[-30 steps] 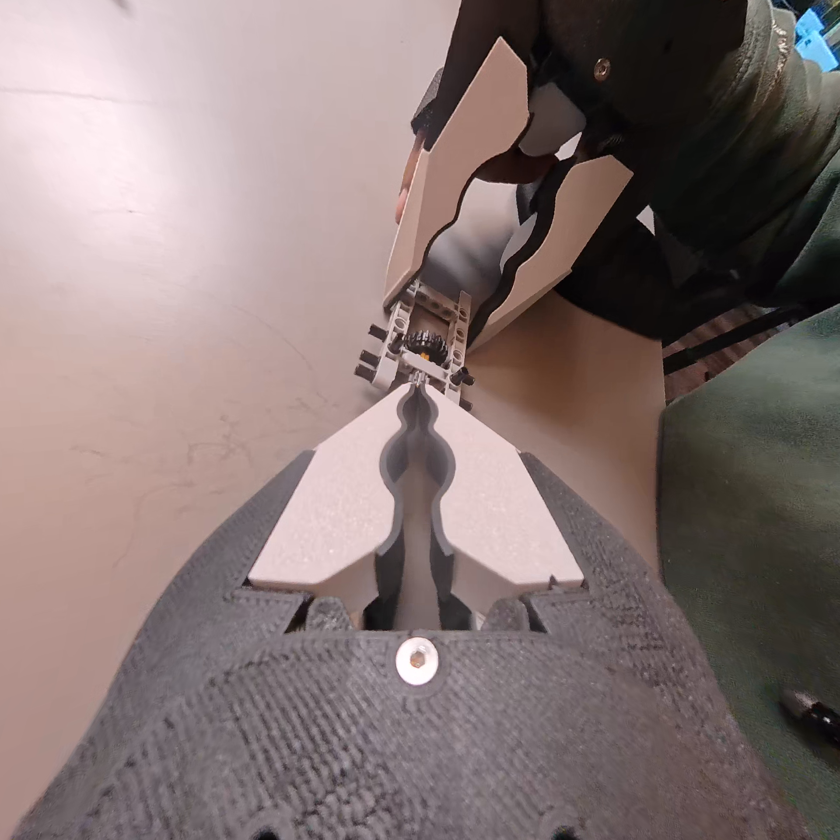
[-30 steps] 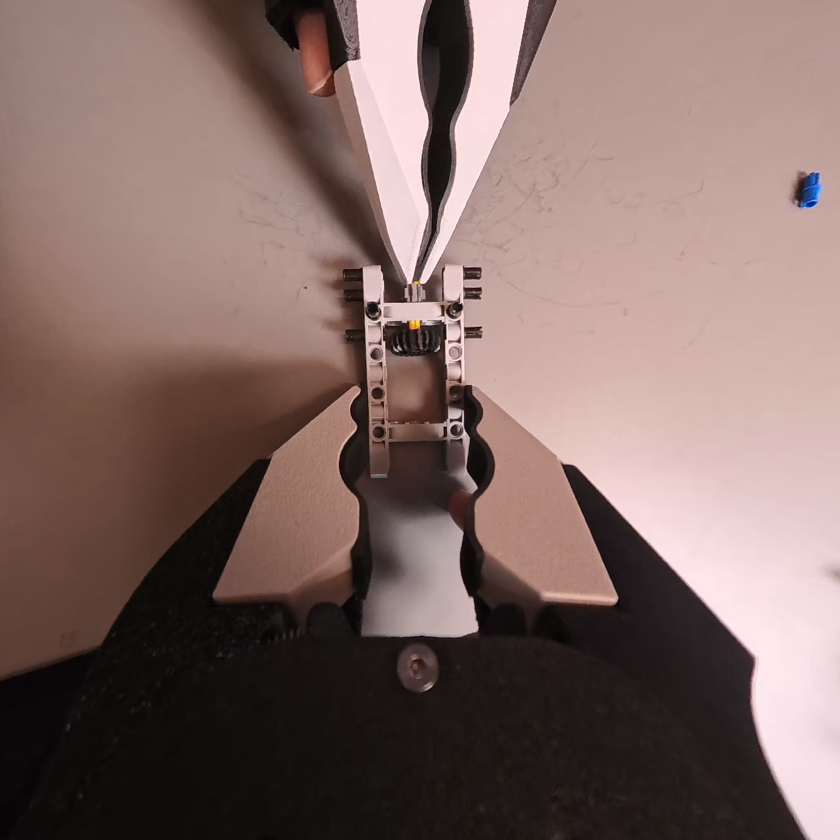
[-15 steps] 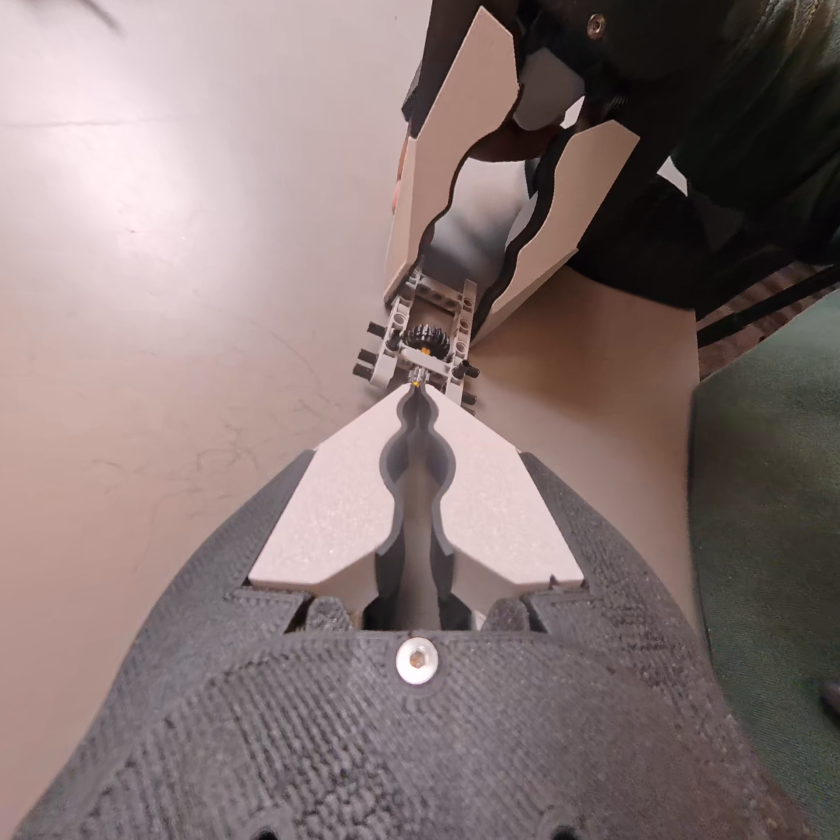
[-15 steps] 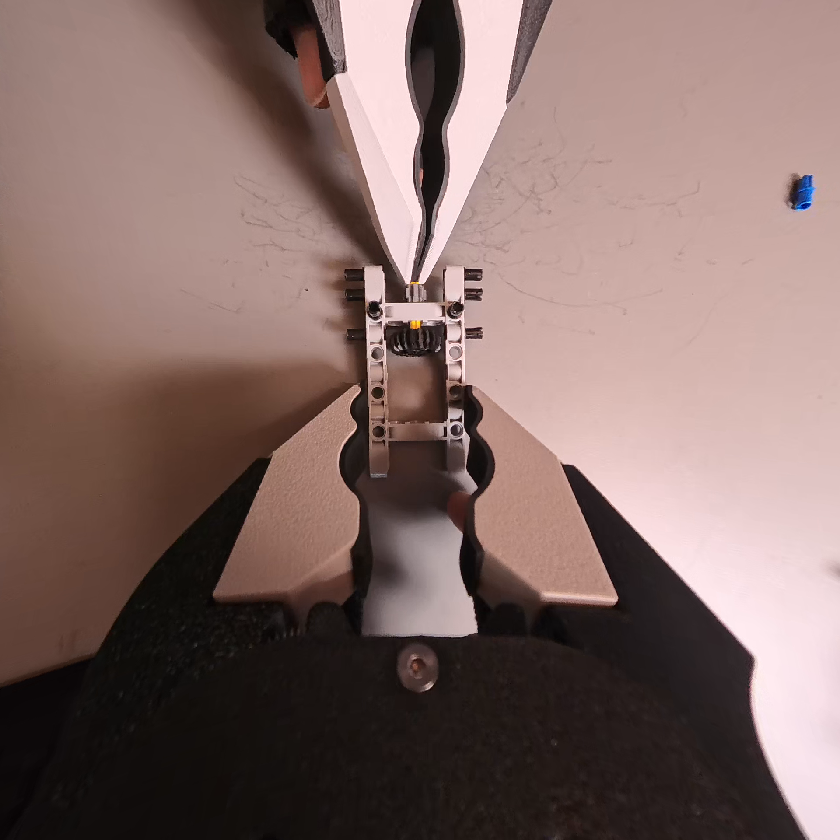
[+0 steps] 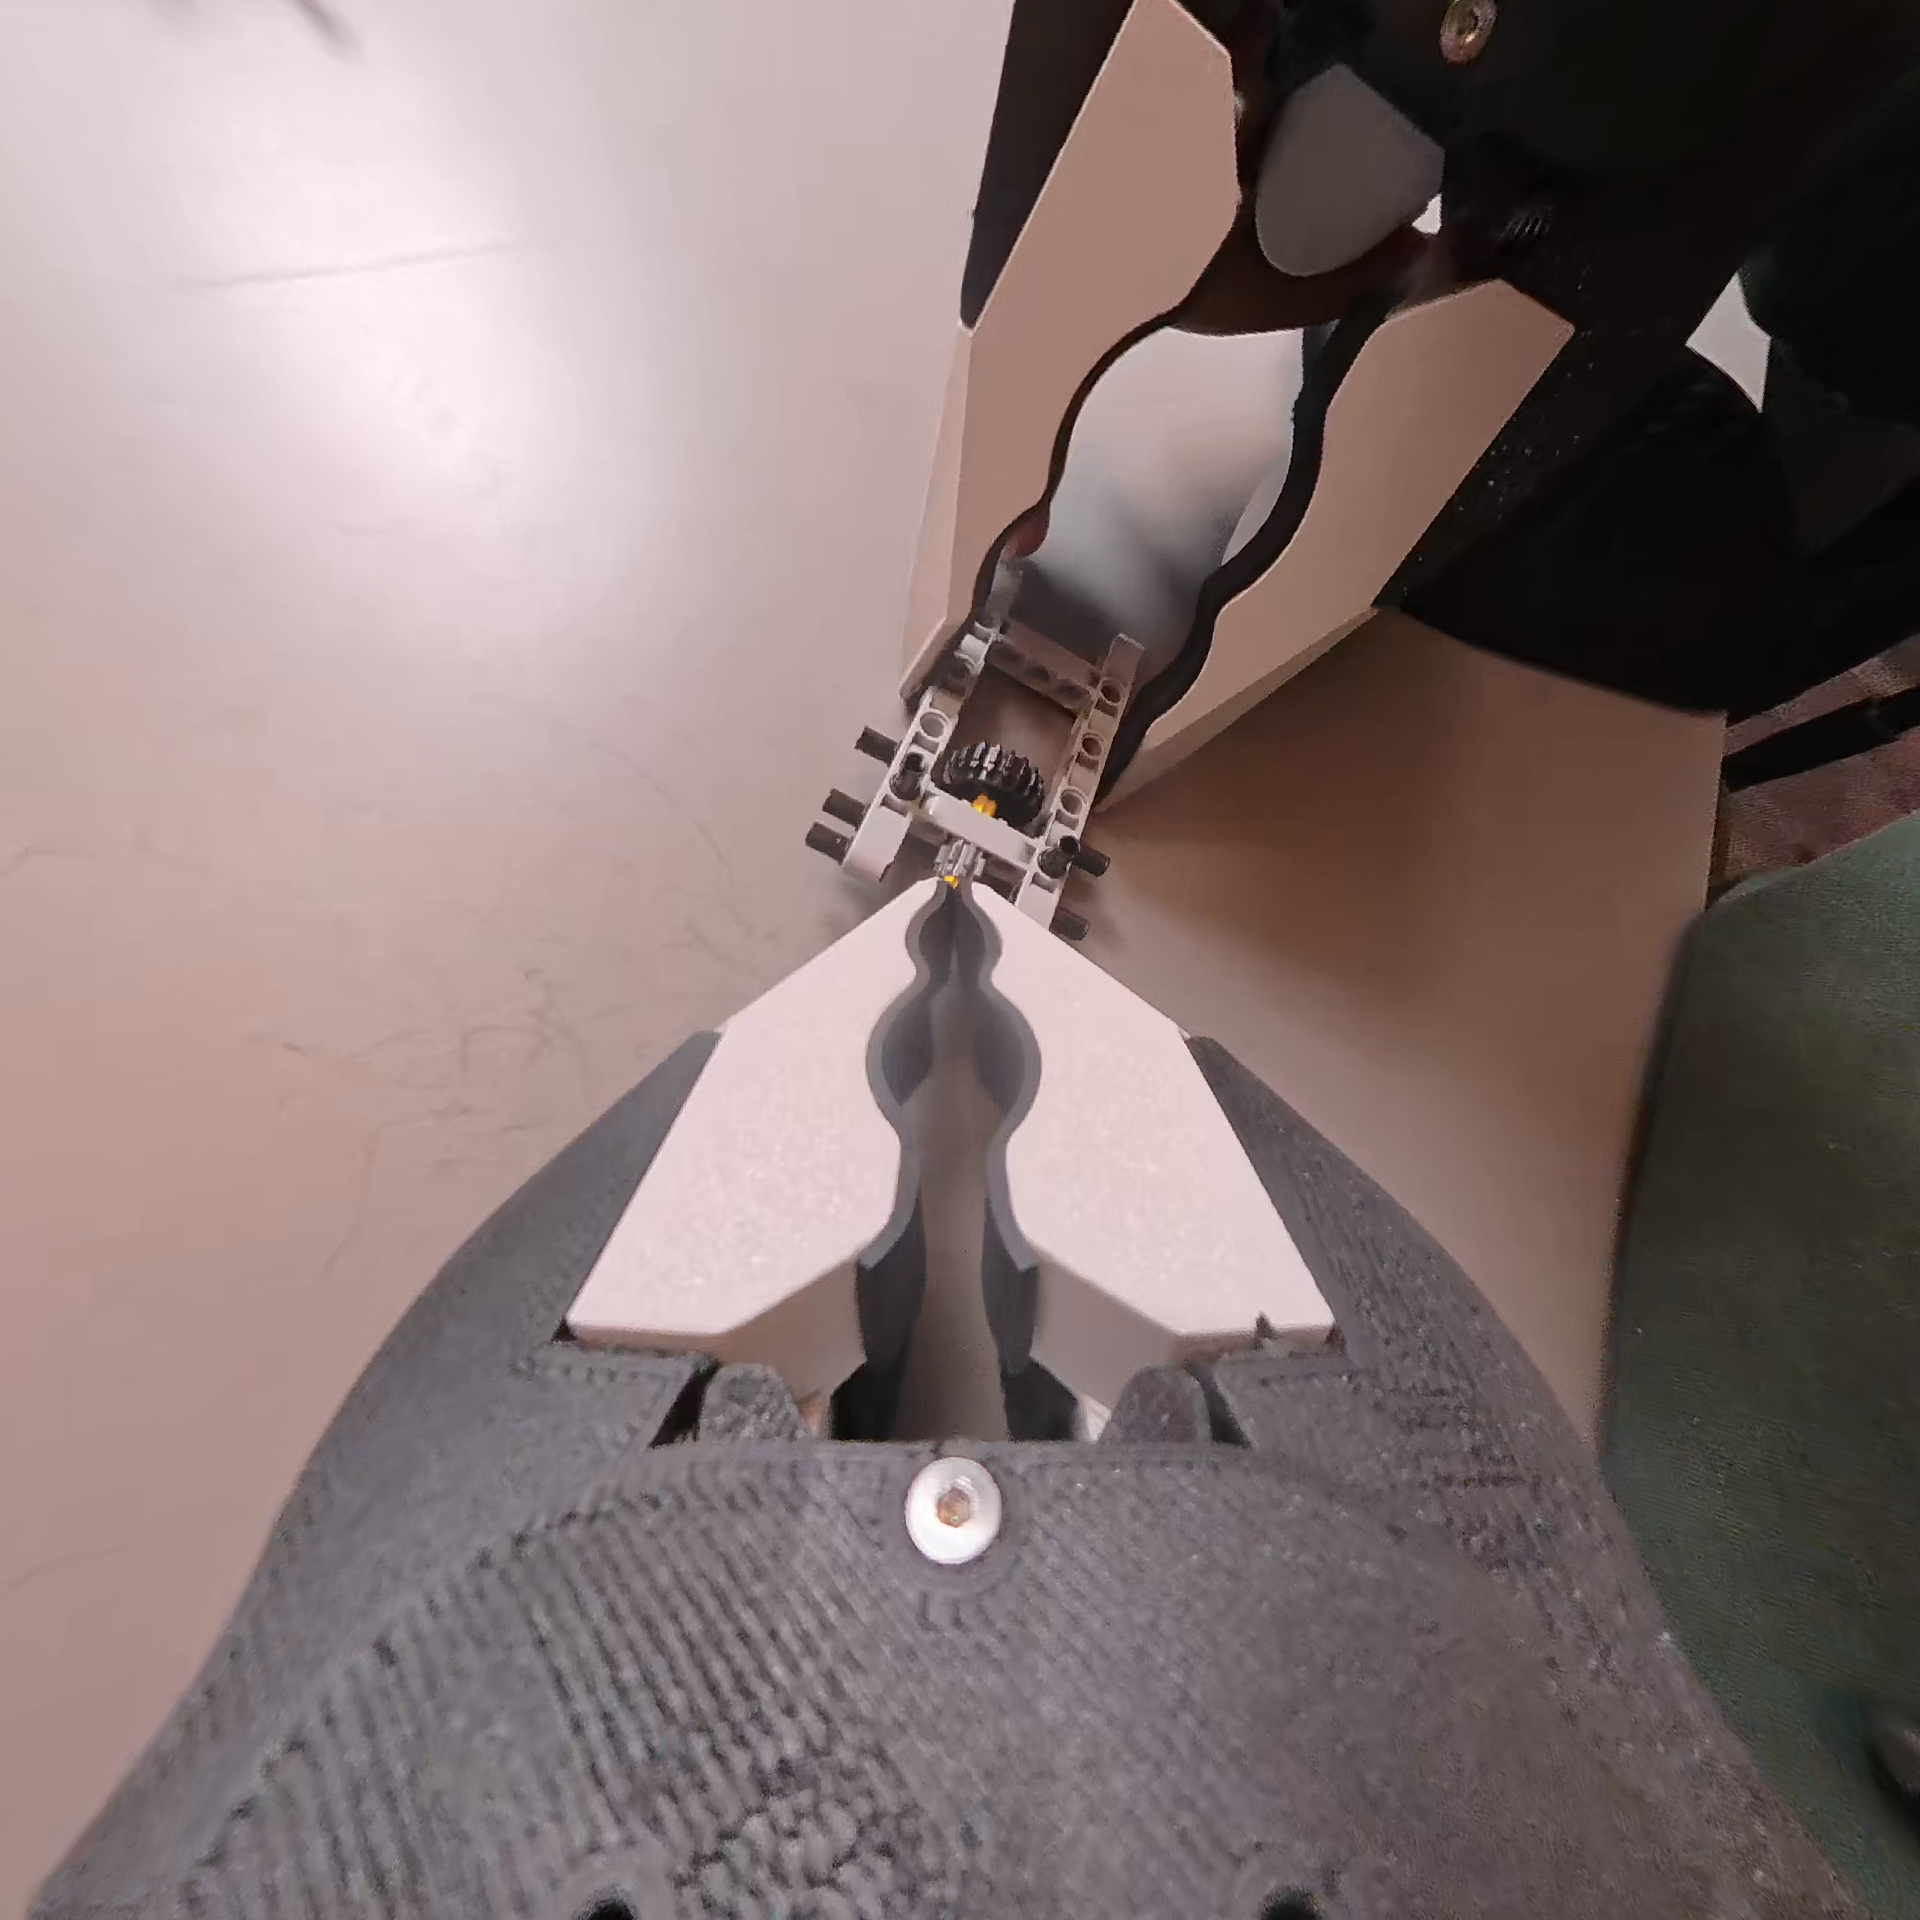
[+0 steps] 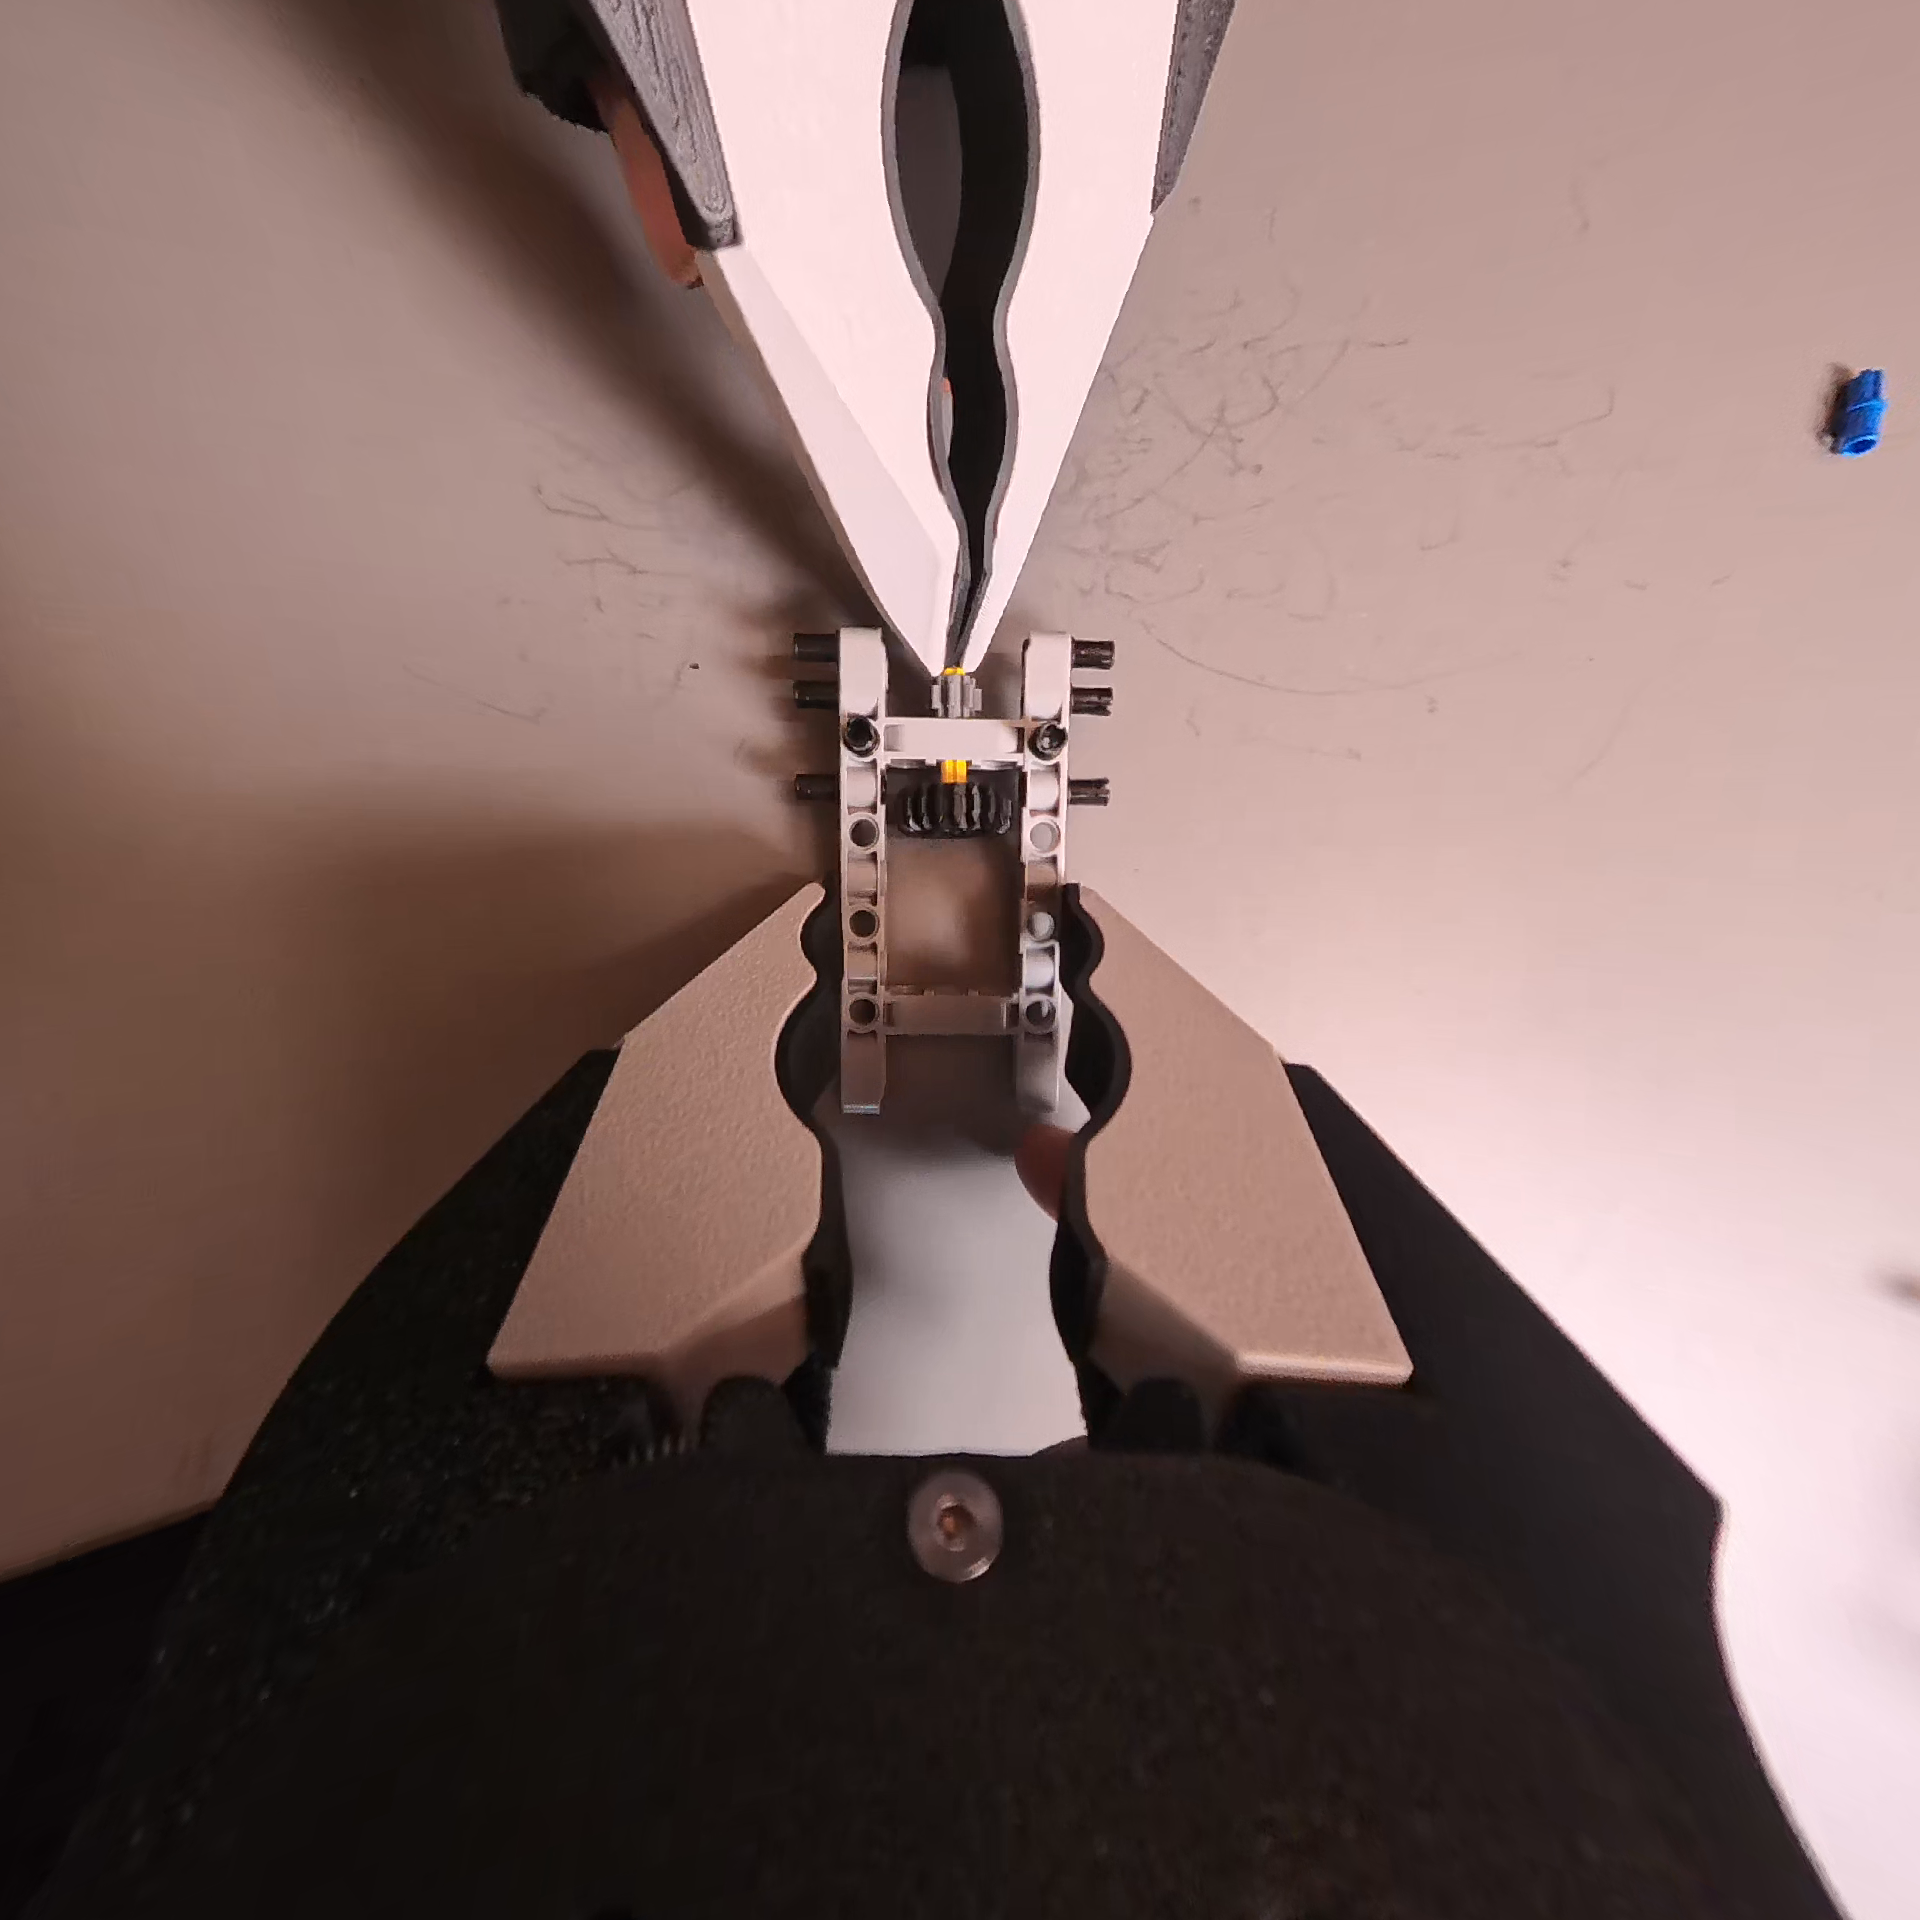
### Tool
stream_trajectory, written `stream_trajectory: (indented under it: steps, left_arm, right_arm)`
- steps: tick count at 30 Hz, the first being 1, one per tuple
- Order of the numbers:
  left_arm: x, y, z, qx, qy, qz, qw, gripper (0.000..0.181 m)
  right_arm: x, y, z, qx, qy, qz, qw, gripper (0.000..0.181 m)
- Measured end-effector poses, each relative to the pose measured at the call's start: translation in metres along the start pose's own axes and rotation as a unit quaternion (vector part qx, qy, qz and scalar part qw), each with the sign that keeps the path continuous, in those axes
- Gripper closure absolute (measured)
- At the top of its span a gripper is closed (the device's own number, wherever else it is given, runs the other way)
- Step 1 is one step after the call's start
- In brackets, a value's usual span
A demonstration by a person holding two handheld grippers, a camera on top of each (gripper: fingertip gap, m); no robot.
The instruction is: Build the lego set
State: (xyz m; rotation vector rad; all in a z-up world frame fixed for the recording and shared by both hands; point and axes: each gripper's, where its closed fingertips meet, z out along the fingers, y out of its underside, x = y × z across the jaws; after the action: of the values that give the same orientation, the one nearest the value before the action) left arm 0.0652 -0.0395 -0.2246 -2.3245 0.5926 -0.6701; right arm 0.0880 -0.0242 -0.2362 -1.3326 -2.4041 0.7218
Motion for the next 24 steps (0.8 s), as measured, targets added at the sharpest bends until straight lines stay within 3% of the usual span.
stream_trajectory:
  steps: [1, 10, 14, 17, 20, 24]
  left_arm:
    - [0.000, 0.000, 0.000, 0.000, -0.002, 0.003, 1.000, 0.181]
    - [0.001, 0.008, -0.011, 0.031, 0.061, -0.023, 0.997, 0.181]
    - [-0.008, 0.007, -0.022, 0.044, 0.064, 0.013, 0.997, 0.181]
    - [-0.012, 0.014, -0.015, 0.026, 0.049, 0.056, 0.997, 0.168]
    - [-0.014, 0.012, -0.010, 0.019, 0.026, 0.129, 0.991, 0.153]
    - [-0.022, 0.005, -0.002, 0.014, 0.024, 0.205, 0.978, 0.137]
  right_arm:
    - [0.000, 0.000, 0.000, 0.000, 0.000, 0.000, 1.000, 0.141]
    - [0.002, -0.002, -0.004, 0.019, 0.027, -0.020, 0.999, 0.140]
    - [0.008, -0.002, -0.017, 0.014, 0.054, -0.026, 0.998, 0.131]
    - [0.005, -0.009, -0.029, 0.036, 0.055, -0.008, 0.998, 0.129]
    - [-0.004, -0.014, -0.028, 0.055, 0.047, 0.056, 0.996, 0.142]
    - [-0.014, -0.017, -0.018, 0.085, 0.024, 0.175, 0.980, 0.141]
